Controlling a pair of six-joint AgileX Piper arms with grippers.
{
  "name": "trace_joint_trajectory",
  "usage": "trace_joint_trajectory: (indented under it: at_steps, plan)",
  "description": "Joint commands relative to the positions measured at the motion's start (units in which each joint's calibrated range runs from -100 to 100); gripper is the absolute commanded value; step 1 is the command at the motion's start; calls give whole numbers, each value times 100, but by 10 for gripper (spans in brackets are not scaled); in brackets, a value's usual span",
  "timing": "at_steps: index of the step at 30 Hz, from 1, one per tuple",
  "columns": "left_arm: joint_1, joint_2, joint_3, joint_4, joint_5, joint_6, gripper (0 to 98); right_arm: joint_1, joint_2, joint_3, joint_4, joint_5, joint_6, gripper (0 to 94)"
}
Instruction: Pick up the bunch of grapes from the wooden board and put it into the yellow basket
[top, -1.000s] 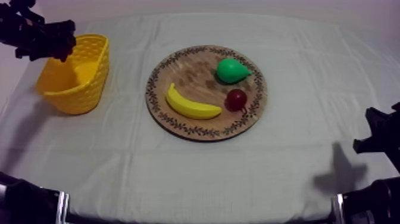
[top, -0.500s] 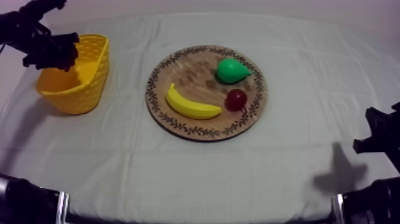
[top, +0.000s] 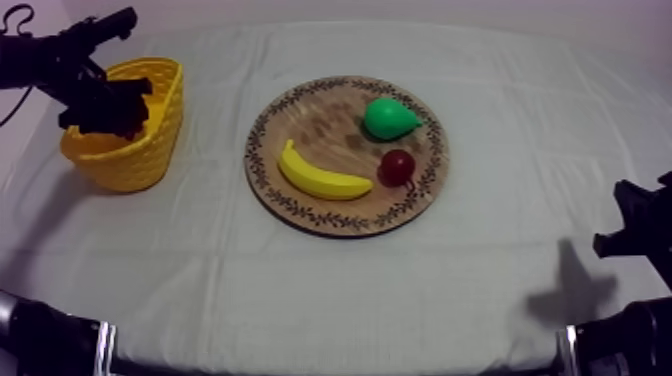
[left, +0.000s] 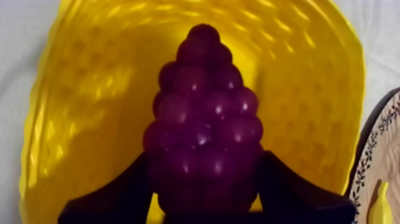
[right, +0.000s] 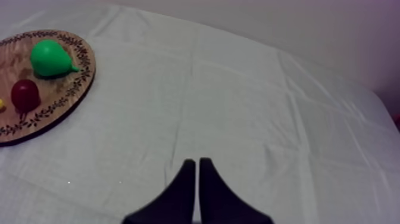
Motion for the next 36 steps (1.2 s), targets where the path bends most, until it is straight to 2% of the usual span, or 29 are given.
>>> trace_joint_trajectory:
  at_steps: [1, 6, 8, 13, 23, 31, 36]
  plan:
    - [2, -17, 25, 4, -24, 0, 318, 3, -2, -1, 1, -4, 1, 5]
    - [16, -59, 83, 9, -171, 8, 362, 3, -2, -1, 1, -4, 1, 5]
    - [22, -79, 92, 21, -210, -22, 419, 3, -2, -1, 1, -4, 1, 5]
    - [31, -121, 95, 41, -247, -105, 648, 3, -2, -1, 1, -4, 1, 5]
    - [12, -235, 97, 46, -199, -160, 865, 3, -2, -1, 1, -4, 1, 5]
    - [1, -470, 150, 38, -141, -180, 912, 3, -2, -1, 1, -4, 1, 5]
    - [22, -913, 269, 48, -23, -152, 859, 3, -2, -1, 1, -4, 1, 5]
